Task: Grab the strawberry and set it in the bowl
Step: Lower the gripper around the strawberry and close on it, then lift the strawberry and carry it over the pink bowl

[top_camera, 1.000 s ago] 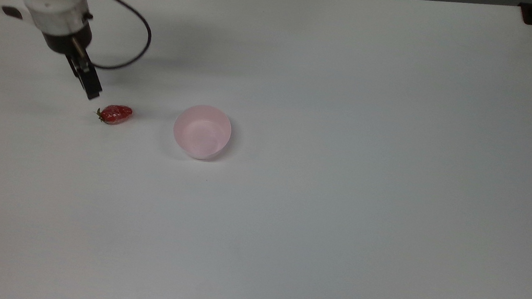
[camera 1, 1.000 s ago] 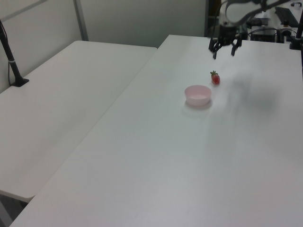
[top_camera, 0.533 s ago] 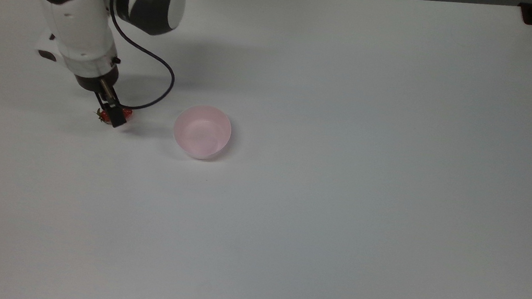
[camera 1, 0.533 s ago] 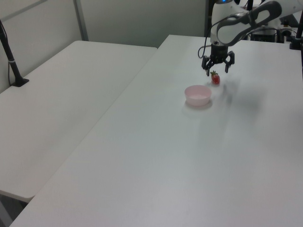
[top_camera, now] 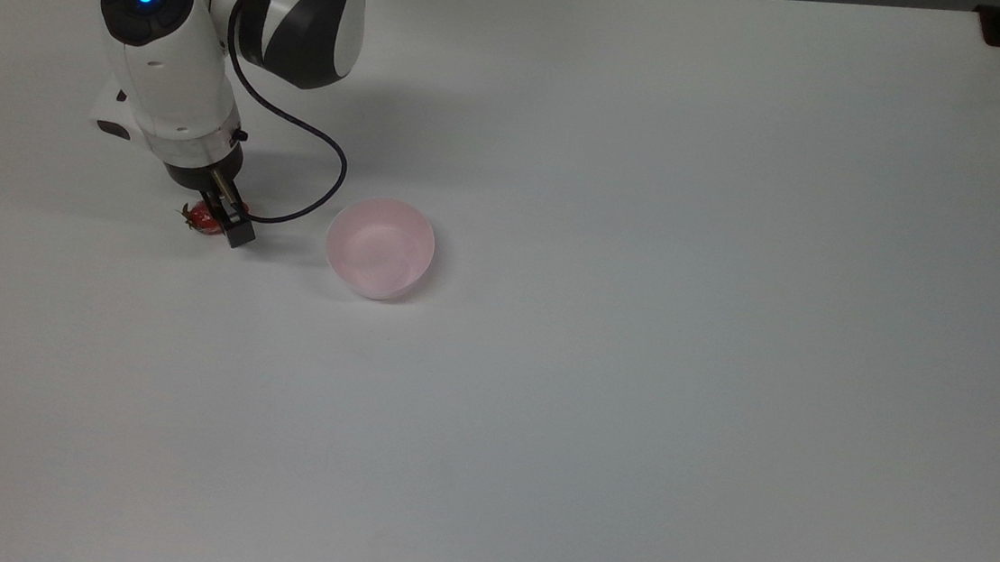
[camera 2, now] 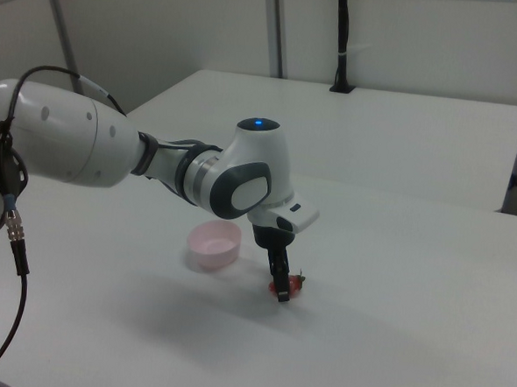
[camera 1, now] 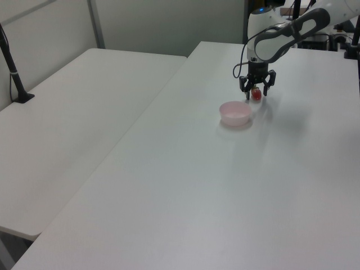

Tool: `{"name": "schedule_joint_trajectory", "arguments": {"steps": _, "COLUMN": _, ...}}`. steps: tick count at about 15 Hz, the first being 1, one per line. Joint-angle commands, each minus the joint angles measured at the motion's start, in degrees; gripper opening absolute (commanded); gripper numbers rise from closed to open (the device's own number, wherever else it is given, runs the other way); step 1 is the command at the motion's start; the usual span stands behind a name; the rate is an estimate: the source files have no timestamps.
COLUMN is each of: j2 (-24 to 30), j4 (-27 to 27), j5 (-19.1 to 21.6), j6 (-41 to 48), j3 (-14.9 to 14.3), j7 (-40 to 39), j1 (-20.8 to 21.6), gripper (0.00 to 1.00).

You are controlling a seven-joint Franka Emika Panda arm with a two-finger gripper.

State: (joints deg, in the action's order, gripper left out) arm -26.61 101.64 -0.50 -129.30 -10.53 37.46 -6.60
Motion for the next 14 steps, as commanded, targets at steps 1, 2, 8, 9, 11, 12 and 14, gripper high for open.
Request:
{"name": "schedule_joint_trajectory", "arguments": {"steps": 1, "j2": 0.06, "j4": 0.31, "j5": 0.24, "j6": -1.48, "j3": -0.28, "j7": -0.02, "j1": 0.18, "gripper": 0.49}}
{"name": "schedule_joint_trajectory", "arguments": {"steps": 2, "j2": 0.06, "j4": 0.31, "j5": 0.15, "j6": -1.48, "j3": -0.28, "j7": -0.11, "j1": 0.27, "gripper": 0.44}}
{"name": "schedule_joint_trajectory", "arguments": {"steps": 8, "j2": 1.47, "j4": -0.39, "j5": 0.15, "j6": -0.96, "j3": -0.1, "j7": -0.19, "j1": 0.62, "gripper": 0.37}}
{"name": "schedule_joint_trajectory", "arguments": {"steps": 9, "j2": 1.9, "j4": -0.39, "j5": 0.15, "j6": -0.87, "j3": 0.25, "j7": -0.19, "j1": 0.8, "gripper": 0.37}}
{"name": "schedule_joint_trajectory", "arguments": {"steps": 11, "j2": 3.66, "j4": -0.48, "j5": 0.15, "j6": -0.52, "j3": 1.74, "j7": -0.19, "j1": 0.98, "gripper": 0.37}}
{"name": "schedule_joint_trajectory", "arguments": {"steps": 12, "j2": 4.45, "j4": -0.39, "j5": 0.15, "j6": 0.18, "j3": 2.61, "j7": -0.28, "j1": 1.06, "gripper": 0.37}}
{"name": "schedule_joint_trajectory", "arguments": {"steps": 14, "j2": 5.86, "j4": -0.74, "j5": -0.46, "j6": 2.03, "j3": 5.16, "j7": -0.72, "j1": 1.59, "gripper": 0.37}}
